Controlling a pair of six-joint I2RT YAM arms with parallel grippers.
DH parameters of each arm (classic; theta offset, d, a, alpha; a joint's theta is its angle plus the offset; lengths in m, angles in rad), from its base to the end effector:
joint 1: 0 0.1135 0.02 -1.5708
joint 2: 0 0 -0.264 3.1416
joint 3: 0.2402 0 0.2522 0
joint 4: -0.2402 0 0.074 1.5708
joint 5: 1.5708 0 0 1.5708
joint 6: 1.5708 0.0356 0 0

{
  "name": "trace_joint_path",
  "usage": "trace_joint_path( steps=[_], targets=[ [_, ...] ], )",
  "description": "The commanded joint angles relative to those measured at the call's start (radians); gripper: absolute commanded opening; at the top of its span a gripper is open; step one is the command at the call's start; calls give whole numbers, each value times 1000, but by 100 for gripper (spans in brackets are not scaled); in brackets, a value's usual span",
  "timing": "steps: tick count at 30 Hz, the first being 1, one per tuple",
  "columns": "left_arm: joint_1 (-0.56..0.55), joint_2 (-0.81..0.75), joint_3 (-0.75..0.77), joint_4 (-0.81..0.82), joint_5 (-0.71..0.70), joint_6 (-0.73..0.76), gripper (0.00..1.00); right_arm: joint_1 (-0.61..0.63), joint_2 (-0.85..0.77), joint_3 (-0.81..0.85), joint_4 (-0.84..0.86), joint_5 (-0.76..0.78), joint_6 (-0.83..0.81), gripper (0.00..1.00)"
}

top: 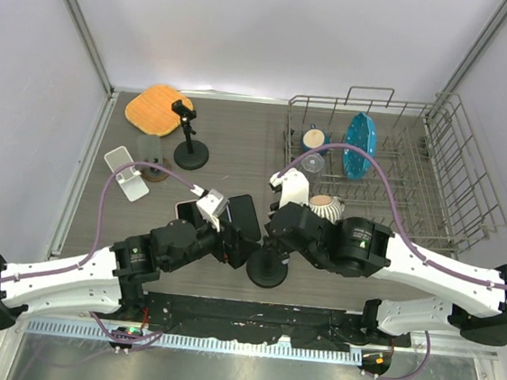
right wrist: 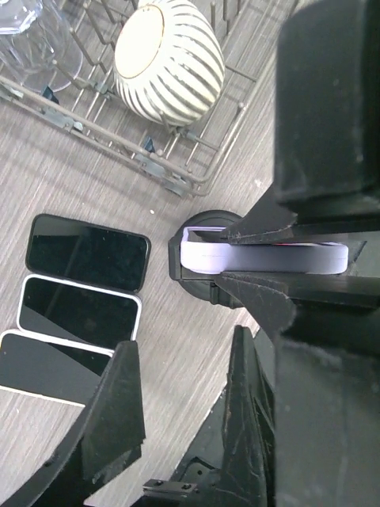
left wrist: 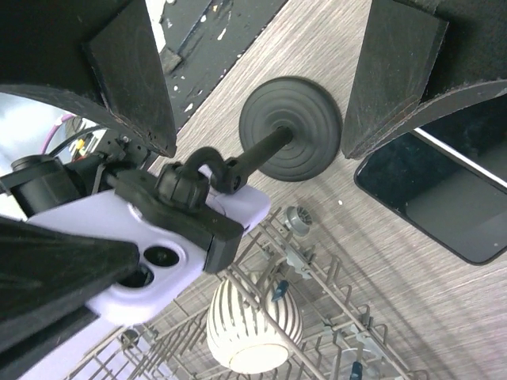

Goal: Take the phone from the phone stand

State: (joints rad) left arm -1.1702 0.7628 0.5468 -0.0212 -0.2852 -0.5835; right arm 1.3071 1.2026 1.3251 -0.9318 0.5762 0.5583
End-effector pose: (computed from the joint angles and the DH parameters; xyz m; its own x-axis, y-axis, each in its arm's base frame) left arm 0.0819 -0.1677 0.2766 -0.5045 -0.1643 -0.8476 0.5980 0.6417 -0.4803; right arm 0.0793 0.2193 0.3741 -0.5370 -0.2846 -0.7941 -0.5036 0.8634 0.0311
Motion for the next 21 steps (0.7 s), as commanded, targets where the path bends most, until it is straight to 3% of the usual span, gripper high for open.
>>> trace_joint_path(
  steps=[1, 5, 13, 19, 21],
  targets=[
    [1, 9, -27, 64, 64, 114, 89, -2, -17, -17, 5, 19, -4, 13],
    [3, 61, -38, 153, 145, 203, 90, 0, -29, -29, 11, 19, -5, 8],
    [1, 191, -70, 386, 130, 255, 87, 7, -54, -63, 40, 10, -9, 8],
    [1, 308, -30, 458, 178, 261, 76, 17, -63, -86, 60, 24, -14, 8],
    [1, 329, -27, 484, 188, 258, 67, 21, -70, -93, 68, 30, -15, 9]
  ],
)
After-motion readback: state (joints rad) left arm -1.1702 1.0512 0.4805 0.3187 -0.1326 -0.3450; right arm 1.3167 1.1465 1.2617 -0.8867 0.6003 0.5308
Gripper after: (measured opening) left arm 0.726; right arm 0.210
